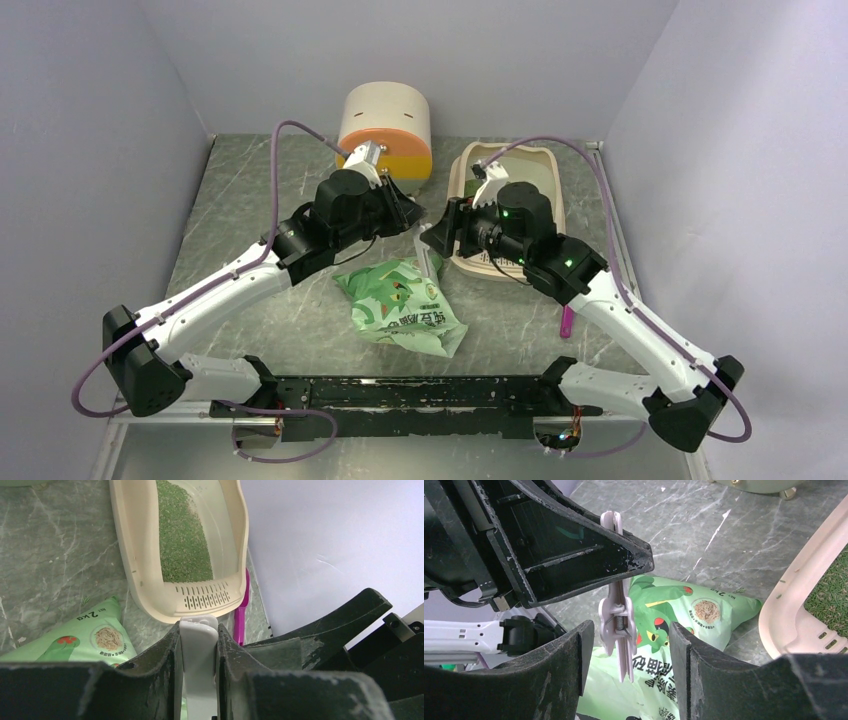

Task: Fill the litter box with clean litter
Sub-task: Pick up the clamp at the center of the board.

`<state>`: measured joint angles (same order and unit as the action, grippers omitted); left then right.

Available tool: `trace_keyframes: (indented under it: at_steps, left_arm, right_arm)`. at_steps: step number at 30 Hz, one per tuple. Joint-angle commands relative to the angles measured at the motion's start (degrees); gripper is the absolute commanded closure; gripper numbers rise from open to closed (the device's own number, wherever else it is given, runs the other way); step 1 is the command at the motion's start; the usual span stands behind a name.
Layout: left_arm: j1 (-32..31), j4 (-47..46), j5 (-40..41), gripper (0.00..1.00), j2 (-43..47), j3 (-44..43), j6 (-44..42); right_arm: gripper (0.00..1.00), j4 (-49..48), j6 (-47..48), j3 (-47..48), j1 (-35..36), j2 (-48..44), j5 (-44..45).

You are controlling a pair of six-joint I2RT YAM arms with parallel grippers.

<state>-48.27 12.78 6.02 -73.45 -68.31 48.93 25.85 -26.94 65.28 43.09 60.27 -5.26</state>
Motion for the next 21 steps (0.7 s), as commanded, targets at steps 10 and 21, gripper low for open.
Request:
trace_keyframes:
  at_steps: [10, 21]
  left_arm:
    - [-0.6, 0.1, 0.9, 0.94, -0.7, -2.2, 0.2]
    - [-0.4, 2.5, 3.2, 0.12, 6.4, -1.4, -10.2]
  right_arm:
    - [0.69, -1.5, 0.6, 1.5, 1.4, 2.3, 1.9]
    - [1.00, 5.7, 0.8, 1.8, 0.5, 1.8, 15.5]
